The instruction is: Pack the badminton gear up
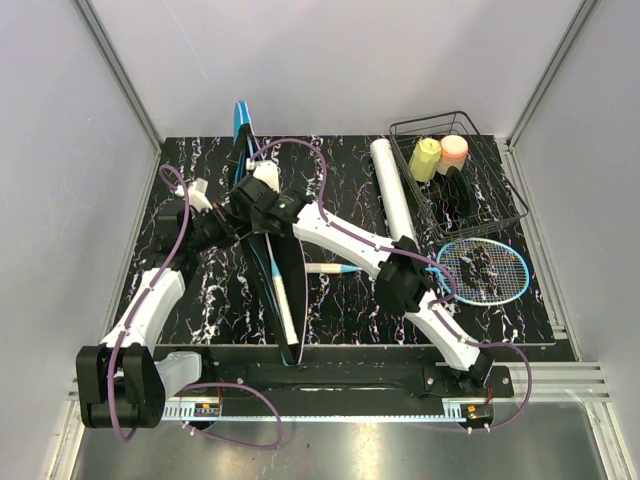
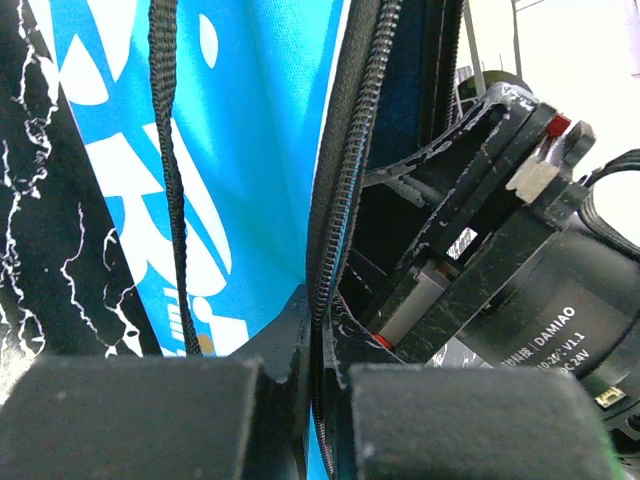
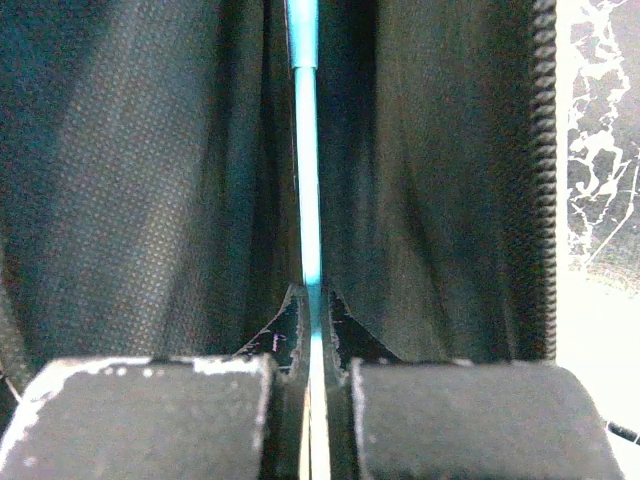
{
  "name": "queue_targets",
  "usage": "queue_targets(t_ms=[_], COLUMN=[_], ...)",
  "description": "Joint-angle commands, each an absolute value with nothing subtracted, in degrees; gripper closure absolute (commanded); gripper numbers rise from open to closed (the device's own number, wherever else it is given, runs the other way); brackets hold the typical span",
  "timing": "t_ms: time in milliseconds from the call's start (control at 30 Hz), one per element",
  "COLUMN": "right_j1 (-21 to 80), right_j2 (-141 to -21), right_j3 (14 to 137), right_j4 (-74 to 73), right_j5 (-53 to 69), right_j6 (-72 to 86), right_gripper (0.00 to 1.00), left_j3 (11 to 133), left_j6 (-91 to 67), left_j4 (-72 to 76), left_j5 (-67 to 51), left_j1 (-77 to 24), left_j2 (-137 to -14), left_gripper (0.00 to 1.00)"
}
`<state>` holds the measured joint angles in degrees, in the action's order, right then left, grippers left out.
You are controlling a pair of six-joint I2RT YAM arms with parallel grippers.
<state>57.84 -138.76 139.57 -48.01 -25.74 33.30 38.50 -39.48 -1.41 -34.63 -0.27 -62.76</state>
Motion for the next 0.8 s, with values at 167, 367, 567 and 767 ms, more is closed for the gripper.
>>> queue_targets(t_ms=[167, 367, 567, 767], right_j1=[56.34, 56.34, 56.34, 56.34], right_j2=[-141.51, -138.87, -131.58, -118.24], right_j3=[136.23, 135.70, 135.62, 127.29], right_j4=[-33.05, -34.88, -41.74, -45.70], right_j5=[-26.90, -23.12, -16.27, -16.42], right_j6=[31.82, 27.16, 25.67, 22.85], right_gripper=[0.89, 0.64, 0.35, 0.25], left_j3=[37.97, 39.02, 39.90, 40.69], left_j6=[-39.03, -38.32, -36.22, -34.81], left_j4=[-7.55, -10.28, -13.71, -15.29], left_j5=[-40.44, -37.89, -32.80, -31.55], left_j1=[-1.58, -1.41, -0.53, -0.09], left_j2=[-60.56, -61.17, -59.15, -58.62], left_gripper=[1.00, 1.00, 1.00, 1.00])
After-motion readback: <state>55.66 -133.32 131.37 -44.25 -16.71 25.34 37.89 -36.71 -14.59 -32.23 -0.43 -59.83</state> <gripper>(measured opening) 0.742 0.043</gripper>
